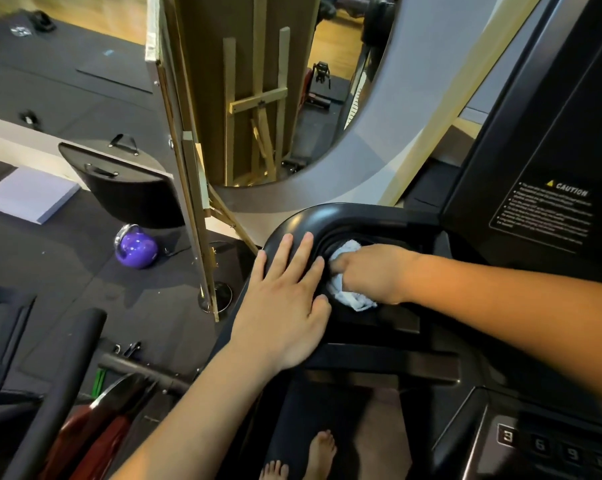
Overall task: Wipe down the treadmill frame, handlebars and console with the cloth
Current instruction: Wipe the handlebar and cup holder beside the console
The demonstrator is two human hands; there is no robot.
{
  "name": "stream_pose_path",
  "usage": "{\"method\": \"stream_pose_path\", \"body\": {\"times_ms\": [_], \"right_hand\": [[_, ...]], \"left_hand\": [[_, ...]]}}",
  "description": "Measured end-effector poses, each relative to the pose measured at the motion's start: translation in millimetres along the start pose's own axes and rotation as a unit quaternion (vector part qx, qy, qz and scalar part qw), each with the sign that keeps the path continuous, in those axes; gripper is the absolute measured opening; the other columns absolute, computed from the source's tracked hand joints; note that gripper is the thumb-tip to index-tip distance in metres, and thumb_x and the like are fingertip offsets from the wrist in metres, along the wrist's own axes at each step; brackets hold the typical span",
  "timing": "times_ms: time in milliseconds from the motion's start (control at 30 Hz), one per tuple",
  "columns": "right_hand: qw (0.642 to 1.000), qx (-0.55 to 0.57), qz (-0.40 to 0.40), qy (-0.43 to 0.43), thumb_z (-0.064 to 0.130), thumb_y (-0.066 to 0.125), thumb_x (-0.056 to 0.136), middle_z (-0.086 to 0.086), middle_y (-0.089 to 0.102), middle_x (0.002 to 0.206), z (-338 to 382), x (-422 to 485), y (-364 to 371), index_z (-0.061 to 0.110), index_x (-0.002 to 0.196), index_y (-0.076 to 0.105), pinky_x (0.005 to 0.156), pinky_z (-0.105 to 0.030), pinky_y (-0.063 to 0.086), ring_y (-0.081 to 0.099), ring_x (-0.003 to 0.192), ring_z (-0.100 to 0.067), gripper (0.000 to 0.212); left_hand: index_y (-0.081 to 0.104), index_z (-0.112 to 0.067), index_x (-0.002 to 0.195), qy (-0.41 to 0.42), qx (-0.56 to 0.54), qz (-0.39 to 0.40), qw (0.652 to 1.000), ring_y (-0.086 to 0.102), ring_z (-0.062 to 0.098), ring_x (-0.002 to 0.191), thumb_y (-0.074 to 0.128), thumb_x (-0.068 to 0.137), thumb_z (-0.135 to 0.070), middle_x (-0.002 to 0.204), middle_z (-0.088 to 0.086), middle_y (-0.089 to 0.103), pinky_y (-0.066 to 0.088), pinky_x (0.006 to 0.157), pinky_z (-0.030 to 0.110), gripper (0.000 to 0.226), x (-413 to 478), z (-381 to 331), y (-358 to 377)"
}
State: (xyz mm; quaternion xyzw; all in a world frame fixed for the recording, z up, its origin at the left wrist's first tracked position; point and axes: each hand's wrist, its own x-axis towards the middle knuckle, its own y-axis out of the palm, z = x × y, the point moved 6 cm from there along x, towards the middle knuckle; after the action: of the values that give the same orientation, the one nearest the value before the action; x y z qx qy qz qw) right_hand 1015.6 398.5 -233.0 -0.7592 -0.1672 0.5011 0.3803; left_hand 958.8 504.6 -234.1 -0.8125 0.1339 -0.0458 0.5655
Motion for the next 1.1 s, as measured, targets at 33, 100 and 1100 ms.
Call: {"method": "stream_pose_path", "body": {"times_ms": [33, 100, 1100], "right_hand": [[1.0, 0.019, -0.007, 0.012, 0.006, 0.054, 0.087, -0.001, 0.046, 0.13, -1, 0, 1, 0.016, 0.115, 0.061, 0.074, -0.033, 0.043, 0.055, 0.107, -0.026, 0.031], [0.993, 0.101, -0.027, 0.05, 0.007, 0.057, 0.084, 0.002, 0.048, 0.127, -5, -5, -1, 0.025, 0.12, 0.059, 0.082, -0.032, 0.047, 0.054, 0.11, -0.022, 0.04], [0.987, 0.096, -0.112, 0.057, 0.028, 0.055, 0.091, 0.0, 0.055, 0.113, -17, -21, -18, 0.026, 0.121, 0.058, 0.076, -0.035, 0.046, 0.053, 0.104, -0.022, 0.031]], "left_hand": [[0.014, -0.027, 0.158, -0.001, 0.0, 0.002, 1.0, -0.027, 0.015, 0.148, 0.012, 0.09, -0.043, 0.163, -0.007, -0.02, -0.014, 0.121, 0.043, 0.069, 0, 0, 0], [0.014, -0.028, 0.158, -0.006, -0.01, -0.001, 1.0, -0.026, 0.014, 0.148, 0.011, 0.09, -0.042, 0.163, -0.008, -0.02, -0.015, 0.121, 0.042, 0.07, 0, -1, -1], [0.02, -0.032, 0.156, -0.013, -0.02, -0.007, 1.0, -0.022, 0.011, 0.149, 0.0, 0.077, -0.047, 0.163, -0.011, -0.015, -0.008, 0.123, 0.042, 0.083, 2, 0, 0]]}}
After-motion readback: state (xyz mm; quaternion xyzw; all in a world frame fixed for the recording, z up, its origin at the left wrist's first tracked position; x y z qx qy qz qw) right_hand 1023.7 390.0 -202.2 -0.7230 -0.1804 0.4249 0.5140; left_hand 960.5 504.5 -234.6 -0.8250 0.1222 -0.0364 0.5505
